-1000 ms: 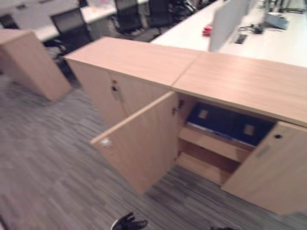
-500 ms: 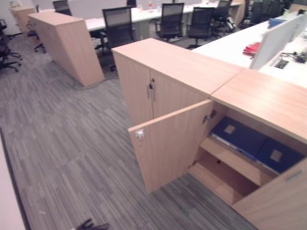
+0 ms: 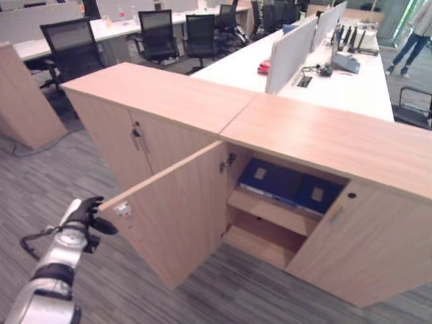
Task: Put the empty folder in the office cabinet
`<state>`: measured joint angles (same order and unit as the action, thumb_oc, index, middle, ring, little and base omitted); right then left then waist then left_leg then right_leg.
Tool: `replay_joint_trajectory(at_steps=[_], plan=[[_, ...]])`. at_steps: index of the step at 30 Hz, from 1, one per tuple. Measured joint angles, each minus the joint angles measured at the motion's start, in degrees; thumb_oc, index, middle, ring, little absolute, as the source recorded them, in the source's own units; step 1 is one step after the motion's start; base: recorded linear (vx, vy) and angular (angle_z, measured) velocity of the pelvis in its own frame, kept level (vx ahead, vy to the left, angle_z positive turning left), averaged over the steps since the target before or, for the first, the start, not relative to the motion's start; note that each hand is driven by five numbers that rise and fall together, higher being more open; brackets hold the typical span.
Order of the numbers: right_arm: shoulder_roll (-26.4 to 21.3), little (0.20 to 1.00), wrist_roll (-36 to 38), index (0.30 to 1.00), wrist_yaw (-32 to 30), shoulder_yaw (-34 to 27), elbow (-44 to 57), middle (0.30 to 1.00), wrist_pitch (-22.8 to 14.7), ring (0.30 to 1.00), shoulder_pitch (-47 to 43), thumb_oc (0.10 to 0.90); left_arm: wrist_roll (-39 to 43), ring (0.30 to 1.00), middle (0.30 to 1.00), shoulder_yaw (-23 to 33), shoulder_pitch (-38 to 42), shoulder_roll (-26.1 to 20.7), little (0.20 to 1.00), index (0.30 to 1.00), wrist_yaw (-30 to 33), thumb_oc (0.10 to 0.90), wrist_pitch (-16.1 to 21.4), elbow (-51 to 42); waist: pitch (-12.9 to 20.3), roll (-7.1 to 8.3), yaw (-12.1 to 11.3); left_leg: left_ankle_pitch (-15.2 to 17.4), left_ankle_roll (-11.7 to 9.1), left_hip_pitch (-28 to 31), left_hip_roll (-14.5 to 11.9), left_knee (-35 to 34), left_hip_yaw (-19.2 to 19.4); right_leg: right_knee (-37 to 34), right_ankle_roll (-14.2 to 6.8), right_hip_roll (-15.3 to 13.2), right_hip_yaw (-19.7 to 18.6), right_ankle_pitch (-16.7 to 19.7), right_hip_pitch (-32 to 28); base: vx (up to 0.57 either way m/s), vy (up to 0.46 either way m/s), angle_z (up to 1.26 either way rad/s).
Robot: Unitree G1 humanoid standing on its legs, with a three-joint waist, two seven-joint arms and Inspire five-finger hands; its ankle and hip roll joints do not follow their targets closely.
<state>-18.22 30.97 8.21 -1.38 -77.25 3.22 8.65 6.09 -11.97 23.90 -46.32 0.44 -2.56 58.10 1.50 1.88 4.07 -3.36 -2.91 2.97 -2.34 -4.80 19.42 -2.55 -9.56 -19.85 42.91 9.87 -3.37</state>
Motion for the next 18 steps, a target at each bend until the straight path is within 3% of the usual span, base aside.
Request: replay_joint_trajectory(at_steps=[4,8,11,18], plan=[[-0.1,0.9,0.1,0.9,0.1,-0.3,0.1,0.9,-0.2,0.9,-0.1,0.8,0.2,0.9,0.9,-1.4,0.9,0.3,0.9,0.9,-0.4,0.8,0.0,0.8,0.1,0.1,0.1,0.5,0.2,0.2,0.2,0.0,1.4,0.2,-0.1,-0.2,-1.5,0.0,0.9,0.01,0.016,-0.13],[0.0,0.9,0.2,0.9,0.3,-0.6,0.9,0.9,-0.2,0.9,-0.9,0.8,0.6,0.9,0.9,-2.5,5.2,1.8,0.9,0.9,-0.9,0.8,0.0,7.9,0.1,0.7,0.4,0.9,0.4,0.7,0.7,-0.2,2.5,0.9,-0.2,-1.1,-2.7,0.2,1.4,0.0,0.009,-0.13],[0.2,0.9,0.9,0.9,0.7,-0.7,1.0,0.9,-0.3,0.9,-0.7,0.8,3.6,0.9,0.9,-2.5,5.2,2.0,0.9,0.9,-1.1,0.8,0.0,6.9,0.0,1.34,0.1,1.1,0.4,0.6,0.8,-0.2,2.9,0.9,0.0,-1.3,-3.2,0.5,1.9,-0.01,-0.002,-0.09],[1.6,0.9,1.3,0.9,0.8,-4.0,-0.1,0.9,-0.3,0.9,1.1,0.8,4.9,0.9,0.9,-4.5,-3.1,1.8,0.9,0.9,-2.0,0.8,-0.9,-15.0,-0.3,2.92,-3.6,0.6,1.2,0.2,1.6,0.0,2.1,1.0,0.0,-2.1,-2.7,1.1,1.6,-0.01,-0.015,0.07]])
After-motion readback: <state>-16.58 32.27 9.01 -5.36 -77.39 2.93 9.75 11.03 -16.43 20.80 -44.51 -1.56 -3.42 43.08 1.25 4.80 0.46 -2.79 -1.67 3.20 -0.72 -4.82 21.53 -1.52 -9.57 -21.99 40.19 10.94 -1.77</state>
